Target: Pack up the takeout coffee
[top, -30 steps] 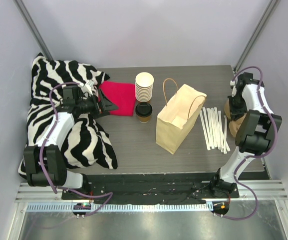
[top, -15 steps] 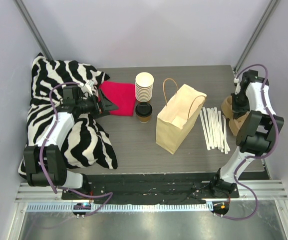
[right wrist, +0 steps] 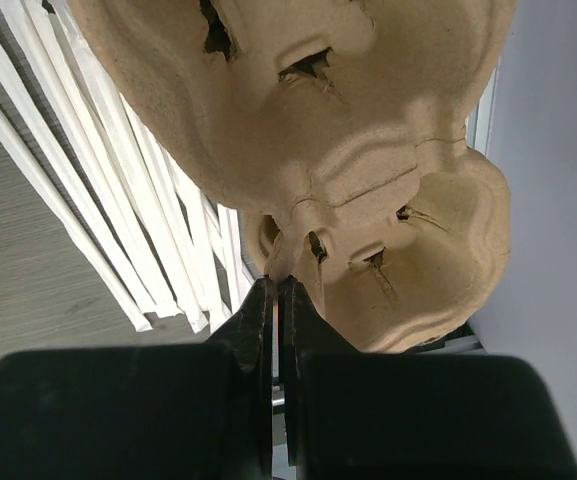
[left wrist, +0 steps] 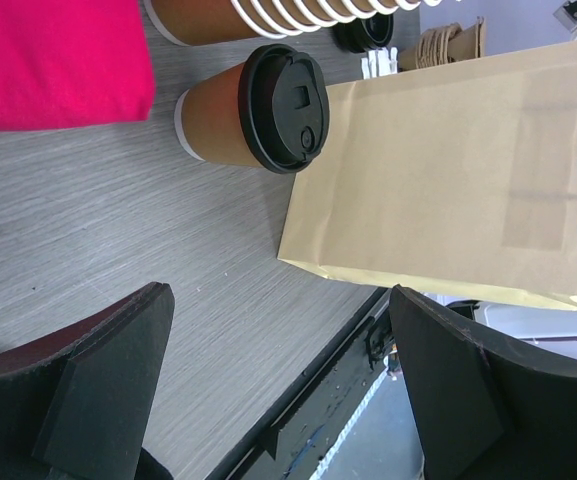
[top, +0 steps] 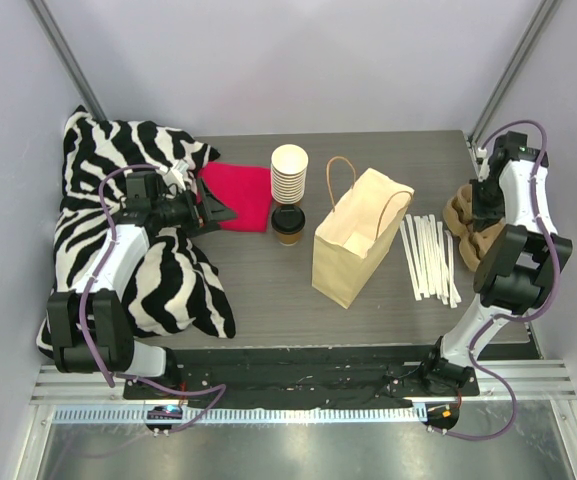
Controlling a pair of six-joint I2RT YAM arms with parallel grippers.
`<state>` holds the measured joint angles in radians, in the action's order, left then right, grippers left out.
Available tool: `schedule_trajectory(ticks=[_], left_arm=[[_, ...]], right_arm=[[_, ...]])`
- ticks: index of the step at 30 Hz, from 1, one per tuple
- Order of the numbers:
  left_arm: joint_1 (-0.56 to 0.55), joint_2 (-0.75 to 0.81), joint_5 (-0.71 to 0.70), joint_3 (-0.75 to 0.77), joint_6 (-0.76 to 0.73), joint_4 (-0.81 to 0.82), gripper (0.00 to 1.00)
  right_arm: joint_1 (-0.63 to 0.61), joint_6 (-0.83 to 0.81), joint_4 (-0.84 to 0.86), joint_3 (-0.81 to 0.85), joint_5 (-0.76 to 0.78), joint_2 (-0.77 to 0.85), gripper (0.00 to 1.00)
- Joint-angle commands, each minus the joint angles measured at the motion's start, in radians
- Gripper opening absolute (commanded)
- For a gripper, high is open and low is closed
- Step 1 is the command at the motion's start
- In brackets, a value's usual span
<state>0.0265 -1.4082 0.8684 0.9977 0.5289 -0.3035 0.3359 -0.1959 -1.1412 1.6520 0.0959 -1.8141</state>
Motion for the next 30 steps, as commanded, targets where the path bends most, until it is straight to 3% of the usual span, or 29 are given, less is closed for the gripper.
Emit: schedule_trajectory(ticks=[1,16,24,30], left_arm=[[0.004,0.005,0.032,0.005,0.014,0.038,0.94],[0.004,0.032,0.040,0.018,0.003,0.040,0.92],[0.004,0.094,0.035,0.071,-0.056,-0.014,0.91],[0.004,0.140,0.017,0.154,-0.110,-0.103,0.91]], right_arm=[[0.003,-0.010,-0.003,0.055,0.019,0.081,0.01],[0.003,-0.010,-0.038,0.115,-0.065,0.144,0.01],[0.003,0.038,-0.066,0.290,-0.251,0.239,0.01],[0.000,0.090,-0.077,0.547,-0.447,0.240,0.01]])
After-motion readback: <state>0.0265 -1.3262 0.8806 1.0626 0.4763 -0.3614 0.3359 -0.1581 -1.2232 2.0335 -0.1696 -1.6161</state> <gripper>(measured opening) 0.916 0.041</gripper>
